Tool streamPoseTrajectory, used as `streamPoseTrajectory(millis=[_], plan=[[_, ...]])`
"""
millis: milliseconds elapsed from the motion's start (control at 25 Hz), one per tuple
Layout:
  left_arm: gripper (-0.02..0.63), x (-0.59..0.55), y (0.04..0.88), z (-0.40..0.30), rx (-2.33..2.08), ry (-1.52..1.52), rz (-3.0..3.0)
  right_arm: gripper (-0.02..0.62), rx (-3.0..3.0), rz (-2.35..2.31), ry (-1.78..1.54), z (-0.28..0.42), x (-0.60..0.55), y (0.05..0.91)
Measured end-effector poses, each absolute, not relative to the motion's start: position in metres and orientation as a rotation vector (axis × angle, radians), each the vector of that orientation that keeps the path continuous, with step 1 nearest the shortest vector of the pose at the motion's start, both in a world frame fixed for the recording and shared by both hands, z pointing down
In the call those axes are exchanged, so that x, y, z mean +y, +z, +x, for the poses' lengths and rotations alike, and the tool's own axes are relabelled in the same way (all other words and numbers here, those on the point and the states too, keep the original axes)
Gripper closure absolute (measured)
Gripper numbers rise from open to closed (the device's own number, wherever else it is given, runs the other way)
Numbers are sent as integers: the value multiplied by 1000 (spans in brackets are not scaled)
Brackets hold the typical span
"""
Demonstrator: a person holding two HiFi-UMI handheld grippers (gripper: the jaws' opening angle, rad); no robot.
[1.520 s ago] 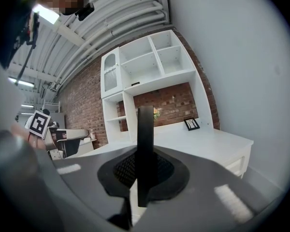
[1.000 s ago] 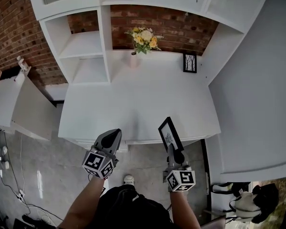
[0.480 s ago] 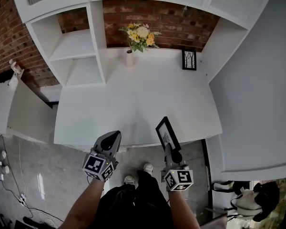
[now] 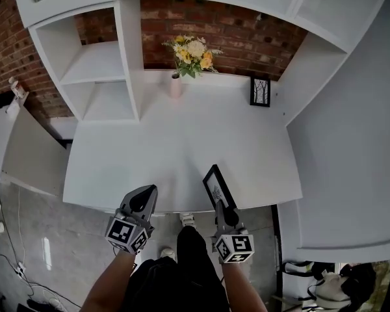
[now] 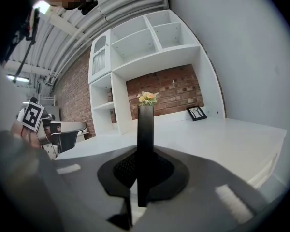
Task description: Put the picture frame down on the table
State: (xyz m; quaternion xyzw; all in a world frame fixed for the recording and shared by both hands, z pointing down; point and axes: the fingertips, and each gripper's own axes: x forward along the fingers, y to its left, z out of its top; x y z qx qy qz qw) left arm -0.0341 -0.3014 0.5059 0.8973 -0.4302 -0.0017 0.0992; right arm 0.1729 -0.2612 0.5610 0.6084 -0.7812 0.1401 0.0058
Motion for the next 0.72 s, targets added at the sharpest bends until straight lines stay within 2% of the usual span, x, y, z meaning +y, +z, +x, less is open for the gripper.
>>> streamPoseTrajectory(millis=[720], plan=[[601, -327, 522, -8, -1236, 9, 2626, 574, -2458, 1667, 284, 166, -303, 566]])
